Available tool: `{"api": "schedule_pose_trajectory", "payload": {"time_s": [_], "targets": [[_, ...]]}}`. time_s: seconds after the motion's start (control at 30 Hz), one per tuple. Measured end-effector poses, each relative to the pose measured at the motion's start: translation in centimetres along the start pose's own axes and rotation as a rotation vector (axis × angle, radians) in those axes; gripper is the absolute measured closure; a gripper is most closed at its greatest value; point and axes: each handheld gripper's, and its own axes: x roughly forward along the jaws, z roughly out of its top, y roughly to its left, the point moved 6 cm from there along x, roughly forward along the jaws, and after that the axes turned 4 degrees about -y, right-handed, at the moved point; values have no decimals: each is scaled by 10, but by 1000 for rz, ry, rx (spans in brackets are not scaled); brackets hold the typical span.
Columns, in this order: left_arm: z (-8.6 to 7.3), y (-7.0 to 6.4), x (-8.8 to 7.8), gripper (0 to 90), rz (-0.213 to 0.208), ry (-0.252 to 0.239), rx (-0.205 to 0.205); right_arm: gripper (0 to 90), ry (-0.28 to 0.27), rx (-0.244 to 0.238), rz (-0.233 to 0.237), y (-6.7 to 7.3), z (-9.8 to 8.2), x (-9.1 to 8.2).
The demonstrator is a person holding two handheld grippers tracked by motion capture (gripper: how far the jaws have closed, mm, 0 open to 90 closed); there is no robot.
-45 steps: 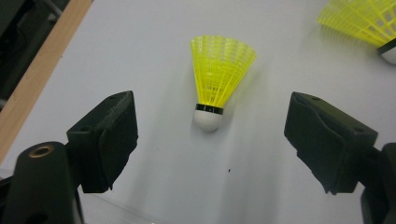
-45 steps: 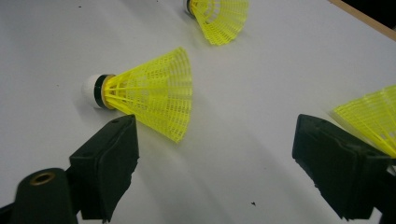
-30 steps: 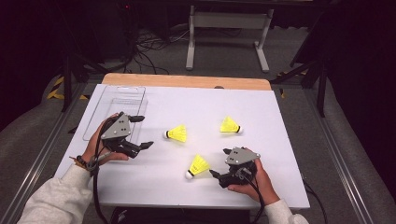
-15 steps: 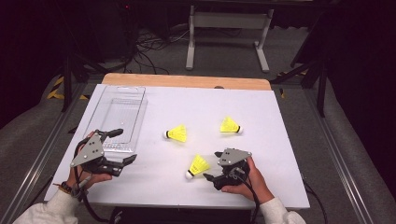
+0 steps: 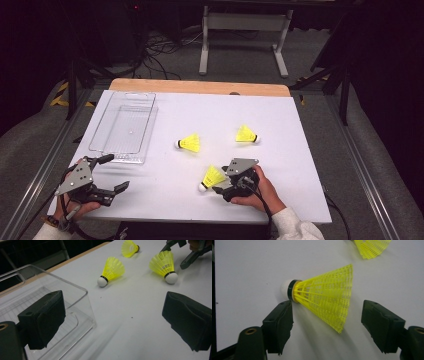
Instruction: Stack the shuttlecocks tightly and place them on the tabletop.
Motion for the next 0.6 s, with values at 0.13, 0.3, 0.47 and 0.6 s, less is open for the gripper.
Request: {"api": "schedule_pose_trajectory", "payload": {"time_s": [0.13,0.3,0.47,0.6], "targets": [[-4,3,-6,59,14,7,-18,360,9,-17,9,2,-1,1],[-4,7,-8,64,21,-1,-29,517,27,-61,43,8,-2,2],[-5,6,-5,65,16,11,-20,720,34,-105,58,10,-3,1],[-5,6,-4,64,14,13,-24,887,36,-142,85,14,-3,-2]]}}
